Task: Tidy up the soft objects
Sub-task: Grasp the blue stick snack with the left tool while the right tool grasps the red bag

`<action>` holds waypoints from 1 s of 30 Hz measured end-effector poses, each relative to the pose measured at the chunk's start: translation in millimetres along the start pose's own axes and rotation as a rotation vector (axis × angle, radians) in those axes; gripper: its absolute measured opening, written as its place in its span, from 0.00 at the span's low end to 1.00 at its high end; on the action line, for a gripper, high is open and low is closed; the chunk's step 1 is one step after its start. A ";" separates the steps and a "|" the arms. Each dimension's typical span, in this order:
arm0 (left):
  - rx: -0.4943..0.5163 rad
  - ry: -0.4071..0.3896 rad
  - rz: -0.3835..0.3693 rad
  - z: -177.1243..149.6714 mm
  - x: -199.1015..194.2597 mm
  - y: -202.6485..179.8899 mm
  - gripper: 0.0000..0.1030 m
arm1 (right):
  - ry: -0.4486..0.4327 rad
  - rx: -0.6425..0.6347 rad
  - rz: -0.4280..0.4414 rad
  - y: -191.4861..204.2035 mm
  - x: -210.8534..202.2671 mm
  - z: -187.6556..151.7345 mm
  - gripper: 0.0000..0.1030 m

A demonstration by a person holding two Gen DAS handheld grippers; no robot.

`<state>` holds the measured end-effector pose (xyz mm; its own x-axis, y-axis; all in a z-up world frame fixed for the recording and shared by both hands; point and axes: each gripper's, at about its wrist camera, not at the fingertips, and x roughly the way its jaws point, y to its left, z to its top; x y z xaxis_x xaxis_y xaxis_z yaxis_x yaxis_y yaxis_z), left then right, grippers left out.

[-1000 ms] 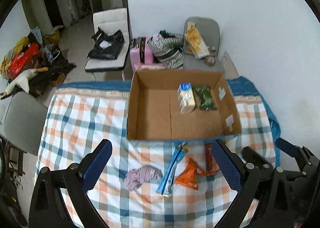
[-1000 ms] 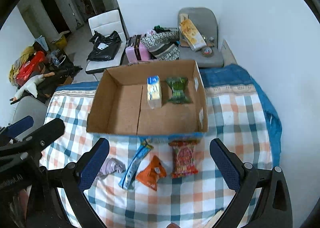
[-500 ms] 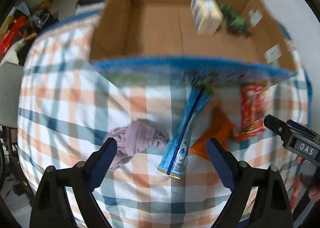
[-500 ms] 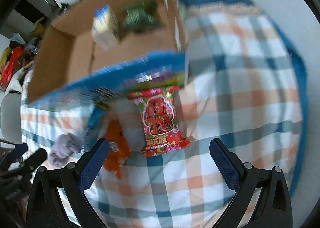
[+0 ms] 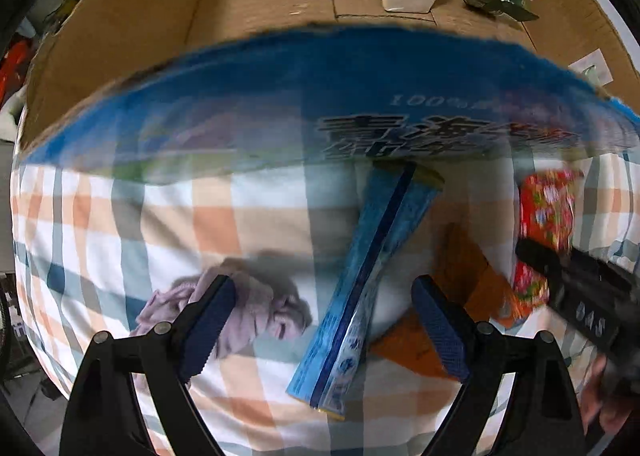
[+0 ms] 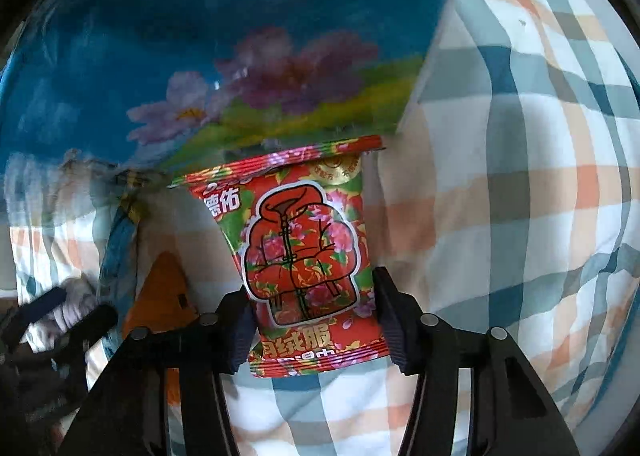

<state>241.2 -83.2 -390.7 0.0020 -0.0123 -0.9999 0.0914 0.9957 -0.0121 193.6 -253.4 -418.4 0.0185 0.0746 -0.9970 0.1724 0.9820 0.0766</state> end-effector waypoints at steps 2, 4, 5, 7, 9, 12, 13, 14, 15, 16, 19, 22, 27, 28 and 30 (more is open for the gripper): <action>0.007 0.002 0.001 -1.5 1.7 -3.6 0.88 | 0.036 0.000 -0.001 -1.3 2.3 -5.2 0.53; 0.009 0.004 0.008 -5.8 4.0 -6.3 0.86 | 0.074 0.001 -0.002 -6.2 3.1 -12.8 0.53; 0.015 0.002 0.013 -9.7 5.3 -8.3 0.78 | 0.093 0.001 0.000 -8.9 3.6 -17.7 0.53; 0.033 0.002 0.034 -9.7 7.5 -12.7 0.64 | 0.116 0.001 0.016 -11.3 5.1 -24.0 0.53; 0.053 0.007 0.062 -11.8 11.0 -19.4 0.47 | 0.118 0.007 0.017 -12.6 7.4 -25.5 0.54; 0.054 0.033 0.036 -15.0 15.7 -24.4 0.27 | 0.129 0.023 0.011 -14.2 16.7 -22.6 0.54; 0.046 0.034 0.034 -17.3 15.5 -24.8 0.22 | 0.128 0.024 0.007 -13.2 17.4 -22.3 0.54; 0.042 0.030 0.038 -20.3 14.8 -25.3 0.21 | 0.124 0.018 -0.004 -12.1 16.2 -22.2 0.54; 0.037 0.029 0.042 -25.7 13.8 -25.6 0.20 | 0.124 0.018 -0.004 -12.1 16.2 -22.2 0.52; 0.028 0.033 0.039 -31.0 12.1 -25.3 0.19 | 0.128 0.020 -0.002 -10.7 15.8 -22.6 0.51; -0.018 0.068 0.008 -58.6 9.7 -20.5 0.17 | 0.174 0.016 -0.003 -4.6 17.4 -37.0 0.51; -0.043 0.095 -0.020 -80.9 16.2 -16.5 0.17 | 0.209 -0.007 -0.004 1.2 21.4 -46.8 0.51; -0.061 0.137 -0.051 -94.0 41.7 -12.6 0.21 | 0.208 -0.023 -0.020 12.0 32.4 -53.4 0.53; -0.059 0.133 -0.045 -94.7 43.3 -14.0 0.20 | 0.208 -0.032 -0.033 16.6 34.2 -53.5 0.53; -0.061 0.123 -0.038 -99.0 44.5 -15.2 0.18 | 0.201 -0.046 -0.054 25.7 37.1 -50.7 0.52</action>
<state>141.3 -89.9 -435.3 -0.1227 -0.0430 -0.9915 0.0284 0.9985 -0.0468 148.8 -216.6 -453.7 -0.1875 0.0504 -0.9810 0.1223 0.9921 0.0276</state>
